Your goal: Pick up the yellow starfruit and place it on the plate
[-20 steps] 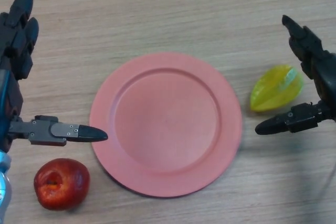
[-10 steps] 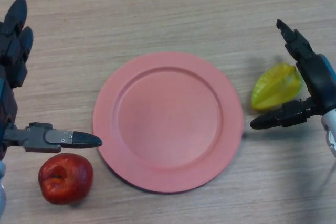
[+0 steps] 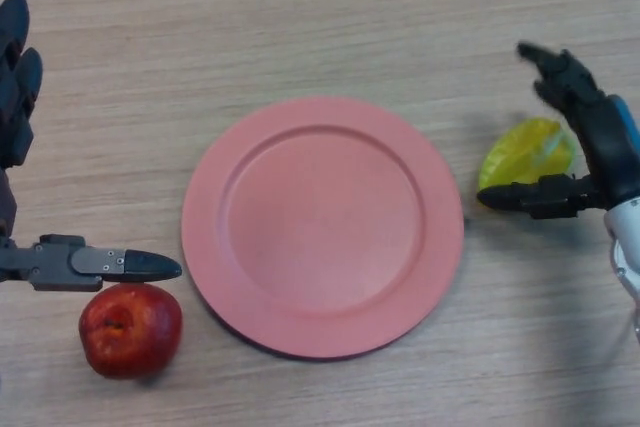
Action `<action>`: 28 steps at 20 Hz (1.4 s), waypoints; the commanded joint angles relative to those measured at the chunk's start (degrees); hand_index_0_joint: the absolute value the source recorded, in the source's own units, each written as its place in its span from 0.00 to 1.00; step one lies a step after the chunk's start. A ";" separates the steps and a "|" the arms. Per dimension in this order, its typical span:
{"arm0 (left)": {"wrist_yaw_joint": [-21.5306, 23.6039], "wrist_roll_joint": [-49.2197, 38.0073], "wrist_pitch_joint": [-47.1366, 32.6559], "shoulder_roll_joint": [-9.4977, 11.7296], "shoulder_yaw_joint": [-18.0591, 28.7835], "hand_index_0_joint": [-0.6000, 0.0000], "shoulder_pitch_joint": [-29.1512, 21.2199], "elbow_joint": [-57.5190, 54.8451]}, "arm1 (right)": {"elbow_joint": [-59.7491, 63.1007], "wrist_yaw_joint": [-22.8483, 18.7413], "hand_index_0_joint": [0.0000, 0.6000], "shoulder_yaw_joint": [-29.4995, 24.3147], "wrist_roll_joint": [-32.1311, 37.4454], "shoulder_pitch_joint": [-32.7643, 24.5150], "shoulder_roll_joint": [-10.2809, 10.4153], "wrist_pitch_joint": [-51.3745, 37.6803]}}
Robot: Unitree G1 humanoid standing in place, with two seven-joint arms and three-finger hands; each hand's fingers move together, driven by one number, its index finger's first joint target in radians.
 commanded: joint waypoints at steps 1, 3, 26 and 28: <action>-0.38 -1.57 -6.91 1.74 3.99 1.00 -1.20 -2.52 | -2.35 -3.76 1.00 -1.22 -0.90 -3.45 -1.10 -7.03; -0.61 -1.63 -6.86 1.74 4.02 1.00 -1.28 -2.61 | -2.90 -3.05 1.00 -0.91 -1.68 -3.05 -1.00 -6.59; -1.70 -2.85 -3.82 1.11 2.26 1.00 -0.89 -3.82 | -31.11 6.38 1.00 -3.18 7.35 2.82 -0.92 8.97; -1.65 -3.07 -3.06 1.22 2.18 1.00 -1.20 -4.10 | -31.94 6.72 1.00 -3.08 6.90 2.84 -1.08 8.68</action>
